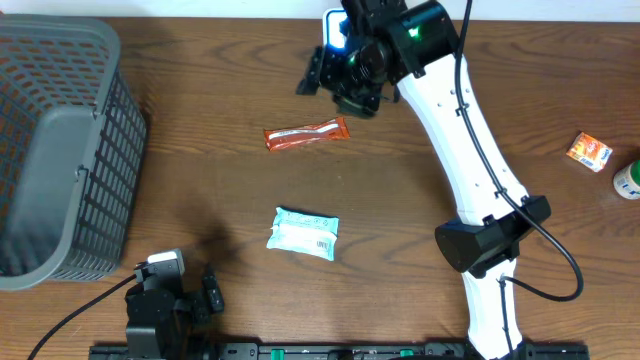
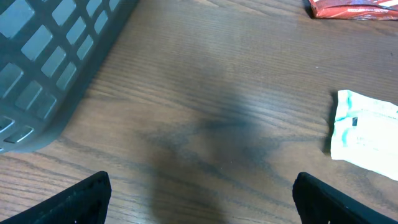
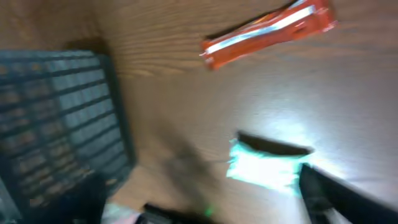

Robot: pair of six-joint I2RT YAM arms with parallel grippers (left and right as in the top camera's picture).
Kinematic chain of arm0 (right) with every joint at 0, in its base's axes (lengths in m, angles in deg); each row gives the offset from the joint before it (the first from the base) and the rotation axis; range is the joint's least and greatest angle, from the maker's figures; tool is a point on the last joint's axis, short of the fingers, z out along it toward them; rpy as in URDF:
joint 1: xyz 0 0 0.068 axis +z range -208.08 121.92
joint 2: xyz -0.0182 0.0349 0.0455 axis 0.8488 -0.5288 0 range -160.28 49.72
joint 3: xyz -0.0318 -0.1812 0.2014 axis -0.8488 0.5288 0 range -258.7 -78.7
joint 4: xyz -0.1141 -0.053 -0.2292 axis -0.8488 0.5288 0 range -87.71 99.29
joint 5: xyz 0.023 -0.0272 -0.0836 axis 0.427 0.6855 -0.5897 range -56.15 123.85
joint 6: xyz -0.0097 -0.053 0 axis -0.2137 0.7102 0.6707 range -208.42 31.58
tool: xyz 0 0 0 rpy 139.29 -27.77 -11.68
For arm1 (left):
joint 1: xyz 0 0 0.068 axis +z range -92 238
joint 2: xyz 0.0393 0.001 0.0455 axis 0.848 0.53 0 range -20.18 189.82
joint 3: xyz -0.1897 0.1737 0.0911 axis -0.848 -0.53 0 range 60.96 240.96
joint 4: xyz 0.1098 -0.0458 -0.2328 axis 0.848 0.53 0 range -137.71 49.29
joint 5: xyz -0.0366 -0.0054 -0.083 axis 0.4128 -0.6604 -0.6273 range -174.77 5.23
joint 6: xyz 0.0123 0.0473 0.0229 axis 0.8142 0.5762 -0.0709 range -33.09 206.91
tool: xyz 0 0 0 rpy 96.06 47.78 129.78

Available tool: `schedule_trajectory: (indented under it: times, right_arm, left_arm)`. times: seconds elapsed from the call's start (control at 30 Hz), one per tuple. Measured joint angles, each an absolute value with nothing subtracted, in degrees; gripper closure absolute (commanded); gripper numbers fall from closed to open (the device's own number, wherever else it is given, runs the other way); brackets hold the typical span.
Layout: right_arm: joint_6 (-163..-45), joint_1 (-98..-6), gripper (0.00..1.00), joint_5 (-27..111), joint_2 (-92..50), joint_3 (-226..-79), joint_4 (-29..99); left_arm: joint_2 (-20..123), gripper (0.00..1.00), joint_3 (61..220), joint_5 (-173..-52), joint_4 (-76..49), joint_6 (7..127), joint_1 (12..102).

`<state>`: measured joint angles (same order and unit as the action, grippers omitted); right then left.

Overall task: Scan the item barcode
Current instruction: 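Raise the snack bar toward the scanner with the right gripper, then hold the snack bar up in front of the scanner with the right gripper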

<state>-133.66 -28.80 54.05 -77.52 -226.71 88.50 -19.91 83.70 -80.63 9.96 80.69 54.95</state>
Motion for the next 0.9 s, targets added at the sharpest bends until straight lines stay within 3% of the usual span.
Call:
schedule_trajectory:
  times: [0.1, 0.27, 0.43, 0.5, 0.67, 0.9]
  right_arm:
    - [-134.0, -27.5, 0.01, 49.4, -77.5, -223.8, 88.5]
    - [-148.5, -25.8, 0.01, 44.6, -77.5, -210.5, 84.6]
    - [-166.8, -26.0, 0.26, 43.2, -77.6, -195.6, 67.2]
    - [-171.2, -26.0, 0.28, 42.9, -77.7, -191.6, 58.8]
    - [-177.2, -26.1, 0.19, 40.9, -77.8, -186.7, 47.5]
    - [-185.2, -26.1, 0.19, 37.2, -78.0, -183.3, 44.4]
  left_arm:
    - [-19.9, 0.06, 83.7, -80.6, 10.0, 80.7, 54.9]
    - [-19.9, 0.06, 83.7, -80.6, 9.9, 80.7, 54.9]
    - [-19.9, 0.06, 83.7, -80.7, 10.0, 80.7, 54.9]
    - [-19.9, 0.06, 83.7, -80.6, 10.0, 80.7, 54.9]
    - [-19.9, 0.06, 83.7, -80.7, 10.0, 80.7, 54.9]
    - [-19.9, 0.06, 83.7, -80.7, 10.0, 80.7, 54.9]
